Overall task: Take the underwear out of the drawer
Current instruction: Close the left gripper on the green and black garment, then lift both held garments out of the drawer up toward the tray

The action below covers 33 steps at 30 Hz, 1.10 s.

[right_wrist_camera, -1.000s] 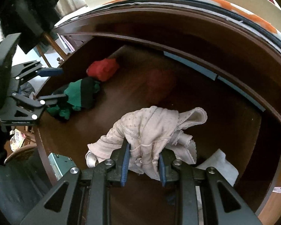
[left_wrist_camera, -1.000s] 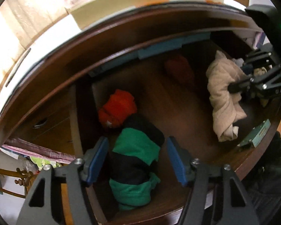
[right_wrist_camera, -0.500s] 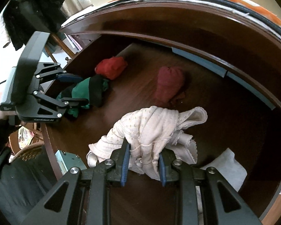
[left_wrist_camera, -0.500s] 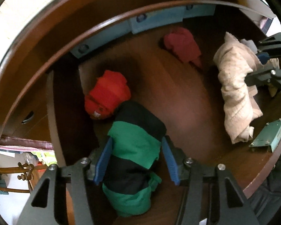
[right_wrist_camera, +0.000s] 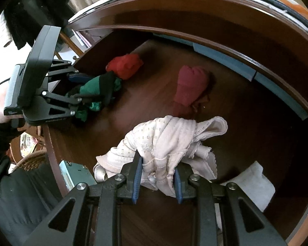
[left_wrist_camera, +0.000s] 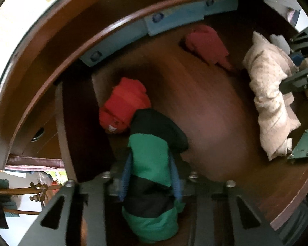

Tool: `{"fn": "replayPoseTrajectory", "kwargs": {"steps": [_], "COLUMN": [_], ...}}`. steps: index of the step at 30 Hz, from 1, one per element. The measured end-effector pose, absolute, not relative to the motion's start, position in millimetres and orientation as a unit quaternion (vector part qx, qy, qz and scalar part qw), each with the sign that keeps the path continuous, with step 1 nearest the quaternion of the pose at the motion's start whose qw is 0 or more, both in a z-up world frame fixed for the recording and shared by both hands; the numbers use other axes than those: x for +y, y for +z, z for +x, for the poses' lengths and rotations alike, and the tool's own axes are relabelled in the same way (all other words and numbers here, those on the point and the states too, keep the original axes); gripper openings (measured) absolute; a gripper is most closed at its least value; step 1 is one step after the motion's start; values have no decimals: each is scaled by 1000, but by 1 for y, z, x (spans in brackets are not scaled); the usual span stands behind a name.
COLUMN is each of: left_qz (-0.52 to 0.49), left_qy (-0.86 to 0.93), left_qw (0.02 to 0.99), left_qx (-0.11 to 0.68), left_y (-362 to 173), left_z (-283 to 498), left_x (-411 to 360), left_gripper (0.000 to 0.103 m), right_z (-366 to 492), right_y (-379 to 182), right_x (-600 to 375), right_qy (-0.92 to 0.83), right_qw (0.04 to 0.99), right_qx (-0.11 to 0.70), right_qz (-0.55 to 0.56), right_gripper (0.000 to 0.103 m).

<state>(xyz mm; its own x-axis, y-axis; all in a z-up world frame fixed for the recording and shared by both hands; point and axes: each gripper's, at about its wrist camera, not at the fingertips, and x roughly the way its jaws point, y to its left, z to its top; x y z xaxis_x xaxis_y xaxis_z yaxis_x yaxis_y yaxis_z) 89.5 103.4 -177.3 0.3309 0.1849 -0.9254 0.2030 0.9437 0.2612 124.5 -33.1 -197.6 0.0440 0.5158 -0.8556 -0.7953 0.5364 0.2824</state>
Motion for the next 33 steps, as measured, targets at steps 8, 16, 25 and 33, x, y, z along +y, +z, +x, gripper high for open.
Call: {"fn": "replayPoseTrajectory", "kwargs": {"steps": [8, 16, 25, 33], "left_qz": [115, 73, 40, 19], "left_qy": [-15, -19, -13, -10], "left_qw": [831, 867, 888, 901], "left_qx": [545, 493, 458, 433], "left_y": [-170, -149, -145, -139], "left_z": [76, 69, 71, 67], "left_x": [113, 113, 108, 107], "left_gripper": [16, 16, 16, 16], "right_z": [121, 119, 109, 103], "right_y": [-194, -187, -178, -172], "right_x": [-40, -47, -59, -65], "right_qy": [462, 470, 473, 478], "right_qw": [724, 736, 756, 768], "right_qx": [496, 473, 440, 412], "right_qz": [-125, -117, -111, -109], "right_gripper": [28, 28, 29, 29]}}
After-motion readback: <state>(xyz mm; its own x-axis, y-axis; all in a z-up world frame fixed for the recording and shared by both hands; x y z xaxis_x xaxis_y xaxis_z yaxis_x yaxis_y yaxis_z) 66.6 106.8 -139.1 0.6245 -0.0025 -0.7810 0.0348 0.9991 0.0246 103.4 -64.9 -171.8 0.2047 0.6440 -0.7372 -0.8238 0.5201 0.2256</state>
